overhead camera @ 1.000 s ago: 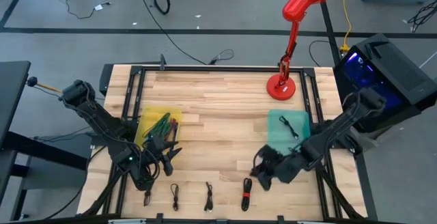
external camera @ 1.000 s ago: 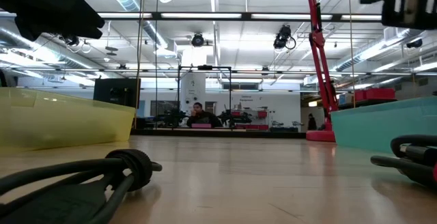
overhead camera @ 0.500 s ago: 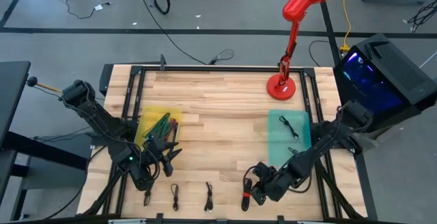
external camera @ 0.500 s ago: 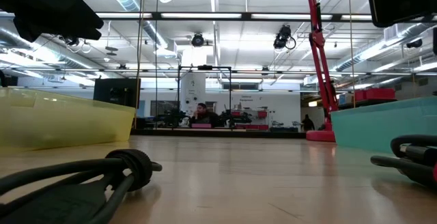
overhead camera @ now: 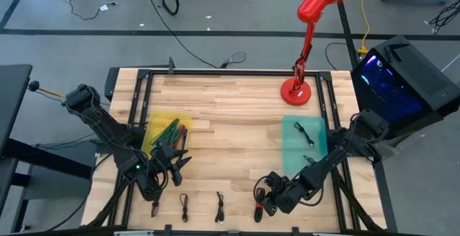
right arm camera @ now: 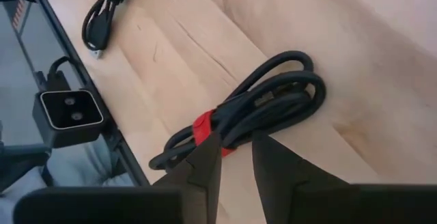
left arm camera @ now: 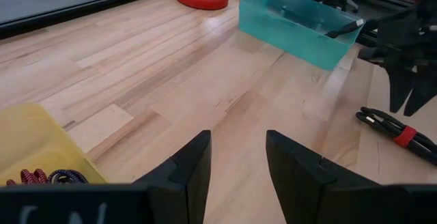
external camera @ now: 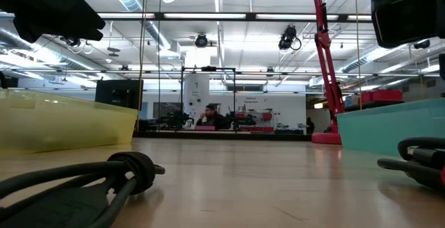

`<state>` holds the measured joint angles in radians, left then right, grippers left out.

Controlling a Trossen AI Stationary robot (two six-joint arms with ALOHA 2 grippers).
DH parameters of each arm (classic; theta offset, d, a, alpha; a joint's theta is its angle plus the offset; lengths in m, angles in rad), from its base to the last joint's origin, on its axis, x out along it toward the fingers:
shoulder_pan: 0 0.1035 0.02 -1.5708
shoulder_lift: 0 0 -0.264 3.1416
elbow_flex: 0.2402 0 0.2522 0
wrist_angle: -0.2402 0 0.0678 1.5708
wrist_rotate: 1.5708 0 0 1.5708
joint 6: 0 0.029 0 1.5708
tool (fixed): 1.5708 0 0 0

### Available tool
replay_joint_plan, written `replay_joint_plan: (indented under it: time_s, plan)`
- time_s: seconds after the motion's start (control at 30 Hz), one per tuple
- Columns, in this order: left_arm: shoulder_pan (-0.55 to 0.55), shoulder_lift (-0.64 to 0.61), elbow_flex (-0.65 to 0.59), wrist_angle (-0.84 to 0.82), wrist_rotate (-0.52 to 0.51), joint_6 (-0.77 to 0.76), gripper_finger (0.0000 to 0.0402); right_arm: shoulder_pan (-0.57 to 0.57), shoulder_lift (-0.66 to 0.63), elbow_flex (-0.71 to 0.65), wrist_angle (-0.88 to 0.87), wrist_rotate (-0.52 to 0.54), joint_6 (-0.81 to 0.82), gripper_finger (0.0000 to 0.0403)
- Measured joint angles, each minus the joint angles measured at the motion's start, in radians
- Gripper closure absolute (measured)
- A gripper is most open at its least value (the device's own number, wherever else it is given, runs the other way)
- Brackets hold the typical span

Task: Pick & Place USB Port
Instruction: Put the black charger cable into the green bin

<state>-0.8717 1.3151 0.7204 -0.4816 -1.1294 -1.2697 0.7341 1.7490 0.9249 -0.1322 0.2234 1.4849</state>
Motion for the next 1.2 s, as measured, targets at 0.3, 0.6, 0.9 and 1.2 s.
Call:
replay_joint_plan:
  time_s: [0.3, 0.6, 0.9, 1.2]
  plan:
    - [0.000, 0.000, 0.000, 0.000, 0.000, 0.000, 0.0255, -0.001, 0.041, 0.000, 0.033, 0.003, -0.001, 0.0317]
    - [0.000, 0.000, 0.000, 0.000, 0.000, 0.000, 0.0255, -0.011, 0.041, 0.000, 0.047, 0.053, -0.005, 0.0317]
    - [0.000, 0.000, 0.000, 0.000, 0.000, 0.000, 0.0255, -0.019, 0.062, 0.000, 0.070, 0.003, 0.000, 0.0317]
    - [0.000, 0.000, 0.000, 0.000, 0.000, 0.000, 0.0255, -0.023, 0.106, 0.004, 0.124, 0.002, -0.045, 0.0327]
